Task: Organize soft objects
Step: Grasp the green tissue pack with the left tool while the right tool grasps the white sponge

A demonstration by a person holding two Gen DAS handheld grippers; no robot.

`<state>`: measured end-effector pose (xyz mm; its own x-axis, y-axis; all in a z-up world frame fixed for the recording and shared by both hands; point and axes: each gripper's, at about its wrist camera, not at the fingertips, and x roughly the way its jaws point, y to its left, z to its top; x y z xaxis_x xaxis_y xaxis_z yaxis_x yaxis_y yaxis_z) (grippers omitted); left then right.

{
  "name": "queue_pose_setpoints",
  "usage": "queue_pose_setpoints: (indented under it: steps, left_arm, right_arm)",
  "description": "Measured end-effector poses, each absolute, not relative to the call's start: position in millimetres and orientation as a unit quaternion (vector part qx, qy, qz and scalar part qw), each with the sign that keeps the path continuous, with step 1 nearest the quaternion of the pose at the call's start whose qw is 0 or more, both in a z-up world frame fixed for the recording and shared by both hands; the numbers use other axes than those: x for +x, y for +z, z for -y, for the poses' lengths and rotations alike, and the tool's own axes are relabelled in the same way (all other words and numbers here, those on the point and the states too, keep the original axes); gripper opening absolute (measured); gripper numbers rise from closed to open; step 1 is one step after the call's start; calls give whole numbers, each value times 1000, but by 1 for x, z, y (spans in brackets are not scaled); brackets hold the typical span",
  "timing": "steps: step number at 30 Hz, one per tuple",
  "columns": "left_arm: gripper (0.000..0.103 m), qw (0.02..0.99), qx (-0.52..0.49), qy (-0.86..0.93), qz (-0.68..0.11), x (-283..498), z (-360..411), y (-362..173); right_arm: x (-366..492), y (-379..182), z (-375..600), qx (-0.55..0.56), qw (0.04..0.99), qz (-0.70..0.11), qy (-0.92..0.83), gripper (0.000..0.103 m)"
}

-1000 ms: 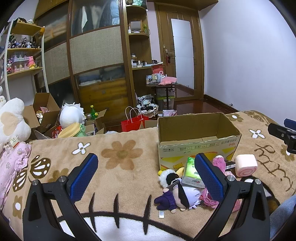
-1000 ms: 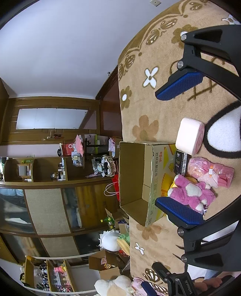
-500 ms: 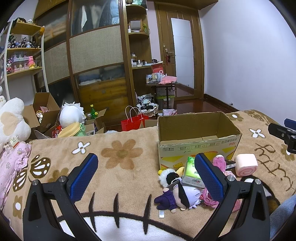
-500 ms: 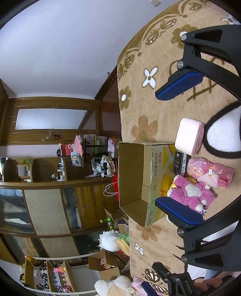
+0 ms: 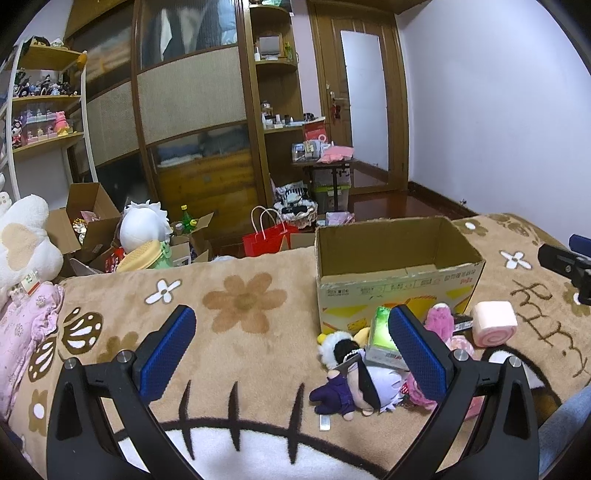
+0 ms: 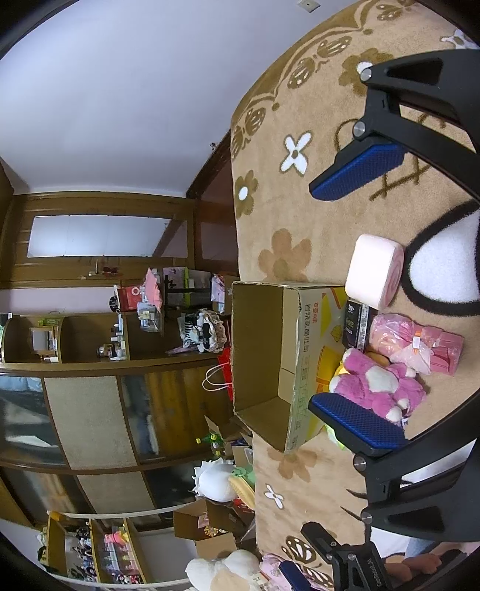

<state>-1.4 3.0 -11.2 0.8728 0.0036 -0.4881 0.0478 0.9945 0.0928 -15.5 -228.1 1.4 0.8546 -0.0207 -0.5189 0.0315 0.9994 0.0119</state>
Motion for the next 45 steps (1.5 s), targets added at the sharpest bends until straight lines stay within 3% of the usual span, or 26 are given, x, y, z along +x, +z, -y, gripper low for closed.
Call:
queue_pose_setpoints:
  steps: [21, 34, 45]
  left_arm:
    - [103, 943, 16, -5, -333, 55, -15, -21]
    - [103, 943, 49, -39, -328, 99, 42, -15]
    - [103, 930, 79, -78, -350, 115, 80, -46]
  right_arm:
    - [14, -24, 221, 3, 944, -329, 7, 103]
    - [52, -44, 251, 50, 931, -360, -14, 103]
    - [74, -75, 268, 73, 910, -407, -29, 103]
